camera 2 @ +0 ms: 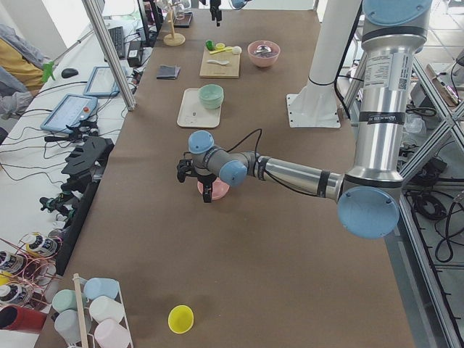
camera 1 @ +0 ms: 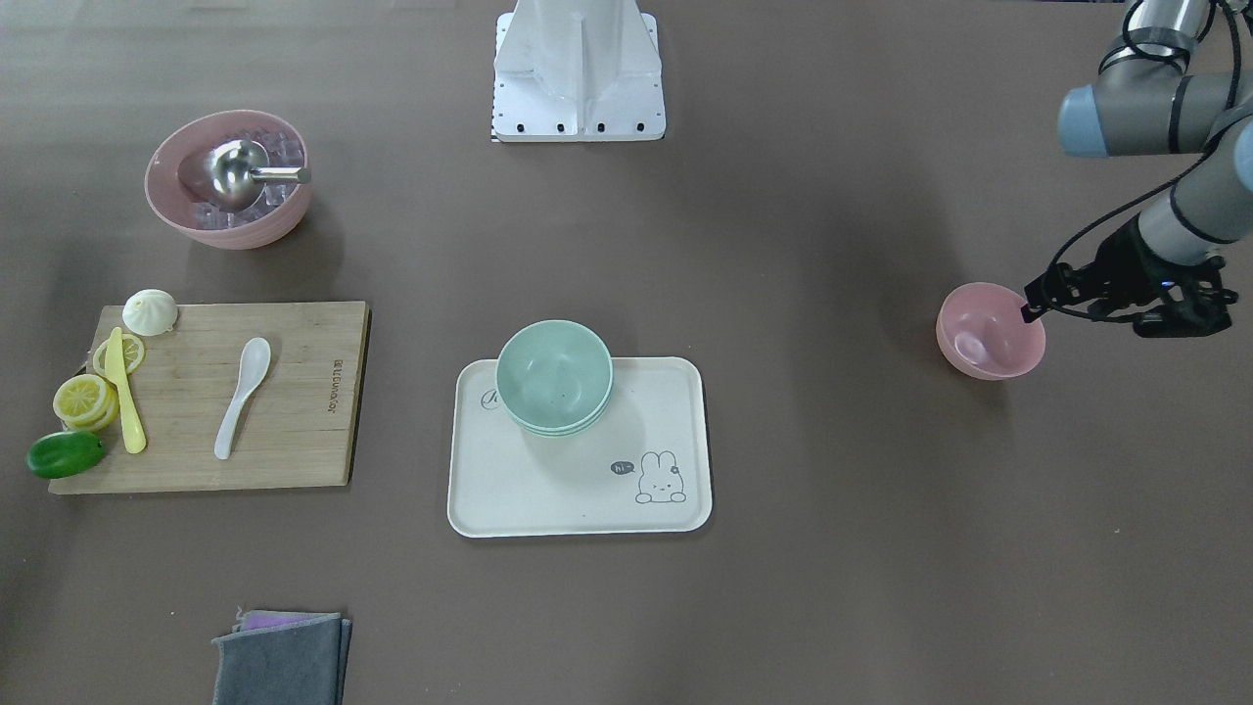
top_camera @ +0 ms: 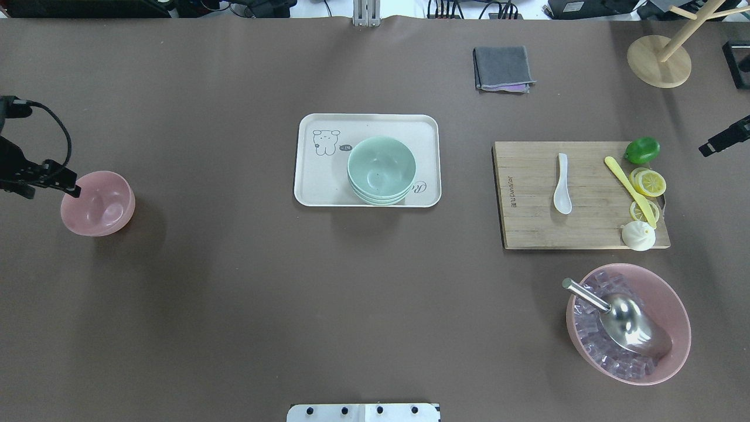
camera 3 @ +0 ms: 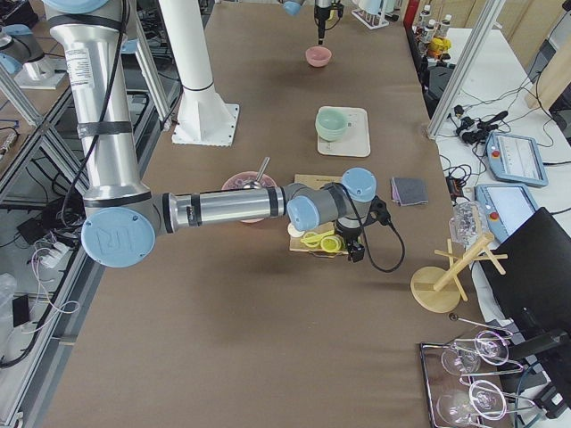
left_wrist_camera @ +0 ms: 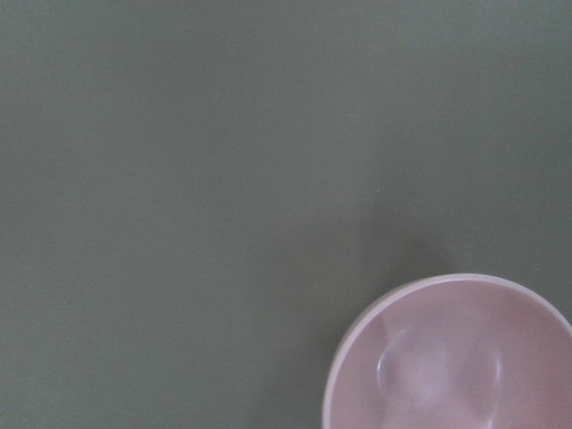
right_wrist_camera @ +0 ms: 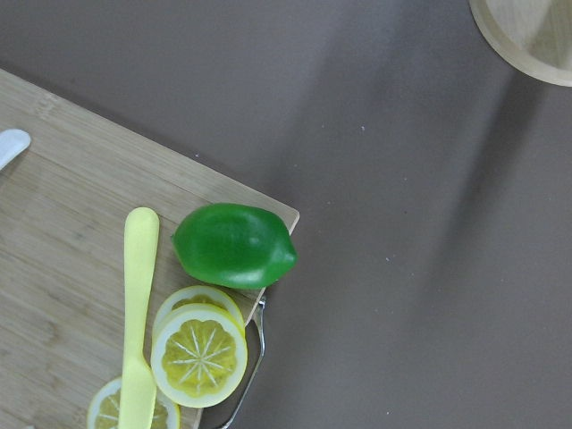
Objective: Stack pink bowl on green and place spoon
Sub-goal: 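Reach the left gripper down to the pink bowl's rim and grasp it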
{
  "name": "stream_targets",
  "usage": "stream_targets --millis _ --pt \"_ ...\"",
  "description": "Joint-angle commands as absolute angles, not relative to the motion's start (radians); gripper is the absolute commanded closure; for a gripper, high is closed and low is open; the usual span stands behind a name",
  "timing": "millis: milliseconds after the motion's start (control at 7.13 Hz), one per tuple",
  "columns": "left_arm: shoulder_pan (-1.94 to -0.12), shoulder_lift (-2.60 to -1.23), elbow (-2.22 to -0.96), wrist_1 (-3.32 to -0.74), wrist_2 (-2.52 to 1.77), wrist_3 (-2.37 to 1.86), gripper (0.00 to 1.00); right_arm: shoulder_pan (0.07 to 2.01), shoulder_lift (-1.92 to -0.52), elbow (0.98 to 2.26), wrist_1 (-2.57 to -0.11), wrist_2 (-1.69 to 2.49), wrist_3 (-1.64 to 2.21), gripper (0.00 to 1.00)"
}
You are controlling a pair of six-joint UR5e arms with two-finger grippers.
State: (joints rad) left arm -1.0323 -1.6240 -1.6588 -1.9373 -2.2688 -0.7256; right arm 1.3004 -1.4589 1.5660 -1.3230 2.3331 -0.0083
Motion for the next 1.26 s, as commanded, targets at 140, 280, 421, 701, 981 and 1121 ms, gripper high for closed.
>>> stream_targets --millis 140,280,421,701,981,1121 --pt "-0.986 -1.647 -1.533 -2.074 -2.244 -0.767 0.52 1.267 -1.462 1.568 -1.275 2.339 0.107 0.0" --pt "-0.986 -1.649 -1.531 -2.069 -2.255 -0.77 1.0 1.266 -1.46 1.569 -1.267 2.339 0.123 0.0" --pt "-0.986 -1.664 -1.526 -2.054 -2.255 -0.773 1.0 1.266 -1.462 1.571 -1.266 2.338 0.124 0.0" --pt "-0.988 -1.667 -1.567 -2.092 -2.255 -0.758 1.0 1.264 -1.457 1.572 -1.264 2.333 0.141 0.0" --pt "-0.979 -1.771 -1.667 -2.013 -2.287 -0.837 1.0 1.256 -1.45 1.568 -1.266 2.329 0.182 0.0" --pt "-0.953 -1.858 -1.737 -1.836 -2.296 -1.166 1.0 1.224 -1.413 1.56 -1.266 2.316 0.271 0.0"
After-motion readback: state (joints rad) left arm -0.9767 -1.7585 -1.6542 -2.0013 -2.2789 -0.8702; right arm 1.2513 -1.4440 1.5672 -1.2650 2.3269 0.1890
